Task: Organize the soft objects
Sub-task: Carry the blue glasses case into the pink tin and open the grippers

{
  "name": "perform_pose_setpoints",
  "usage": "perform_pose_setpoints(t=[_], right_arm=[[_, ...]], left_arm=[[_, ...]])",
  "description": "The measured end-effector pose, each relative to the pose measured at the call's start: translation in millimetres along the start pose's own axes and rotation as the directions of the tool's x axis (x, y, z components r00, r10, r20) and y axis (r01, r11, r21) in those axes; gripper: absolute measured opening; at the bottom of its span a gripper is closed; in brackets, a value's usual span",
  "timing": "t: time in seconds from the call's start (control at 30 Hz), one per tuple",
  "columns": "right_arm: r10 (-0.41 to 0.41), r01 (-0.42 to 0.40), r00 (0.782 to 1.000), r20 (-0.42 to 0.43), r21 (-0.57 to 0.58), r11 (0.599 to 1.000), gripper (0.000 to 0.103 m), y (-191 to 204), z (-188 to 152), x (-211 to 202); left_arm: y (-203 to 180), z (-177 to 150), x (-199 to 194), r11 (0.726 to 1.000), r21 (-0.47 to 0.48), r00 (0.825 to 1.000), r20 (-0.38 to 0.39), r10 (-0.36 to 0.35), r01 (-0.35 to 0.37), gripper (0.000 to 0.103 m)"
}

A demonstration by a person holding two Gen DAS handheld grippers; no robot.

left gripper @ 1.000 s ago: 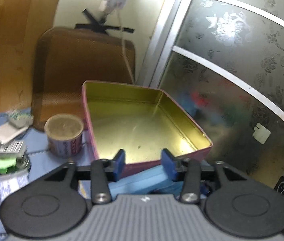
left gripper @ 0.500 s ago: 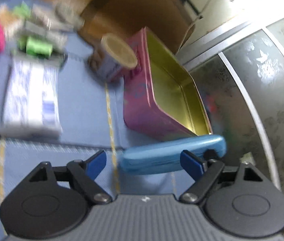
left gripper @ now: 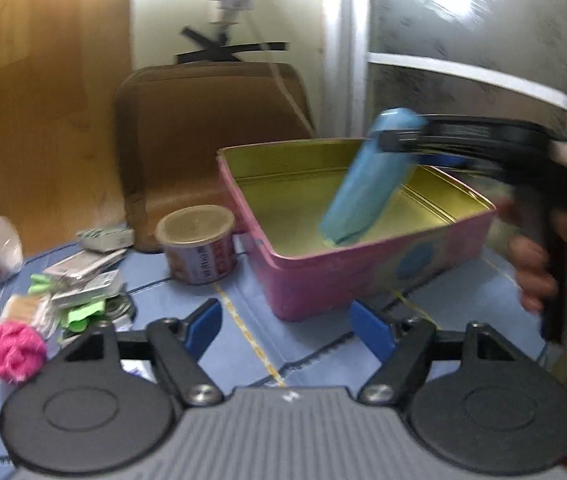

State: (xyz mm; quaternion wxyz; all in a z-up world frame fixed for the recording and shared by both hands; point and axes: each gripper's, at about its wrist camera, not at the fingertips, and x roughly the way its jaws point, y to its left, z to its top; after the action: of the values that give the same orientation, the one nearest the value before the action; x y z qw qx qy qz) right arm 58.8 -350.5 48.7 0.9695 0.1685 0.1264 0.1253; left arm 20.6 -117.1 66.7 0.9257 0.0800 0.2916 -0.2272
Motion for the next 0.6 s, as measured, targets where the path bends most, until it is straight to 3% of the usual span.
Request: perform_pose_setpoints(t=[0.13, 0.2, 0.23, 0.33, 0.4, 0.6], right_arm=[[-0.013, 0.009, 0.987, -0.163, -0.022, 1.000, 0.055, -12.6, 5.1, 39.9], [-0.018, 0.012, 0.980, -0.196, -0.031, 0.999, 0.055, -13.5, 7.1, 55.1], [-0.026, 0.019, 0.981, -0.193, -0.037, 0.999, 0.056, -12.6, 7.0, 58.4], [-0.054, 0.050, 0.989, -0.137, -0.031, 0.998, 0.073, -9.3, 5.8, 59.3], [-0.059, 0.057, 0.994, -0.093, -0.028, 0.998, 0.073, -5.9, 4.9, 54.5], [-0.098, 0.098, 0.995, -0.002, -0.048, 0.994, 0.073, 14.7, -0.7, 45.6]], left_arm=[[-3.5, -5.7, -0.9, 1.000, 0.006, 1.000, -0.007, 0.001, -0.001, 0.067], [2.9, -8.9, -2.2, 1.000, -0.024, 1.000, -0.009, 0.004, -0.004, 0.064], [8.9, -11.0, -3.8, 0.999, -0.040, 1.000, -0.009, 0.005, -0.005, 0.061], [24.0, -15.7, -7.8, 0.996, -0.089, 1.000, -0.014, 0.023, -0.025, 0.052], [33.1, -19.1, -10.2, 0.993, -0.114, 0.999, -0.018, 0.037, -0.039, 0.046], [65.2, -39.9, -22.9, 0.980, -0.181, 0.996, -0.028, 0.082, -0.086, 0.042]])
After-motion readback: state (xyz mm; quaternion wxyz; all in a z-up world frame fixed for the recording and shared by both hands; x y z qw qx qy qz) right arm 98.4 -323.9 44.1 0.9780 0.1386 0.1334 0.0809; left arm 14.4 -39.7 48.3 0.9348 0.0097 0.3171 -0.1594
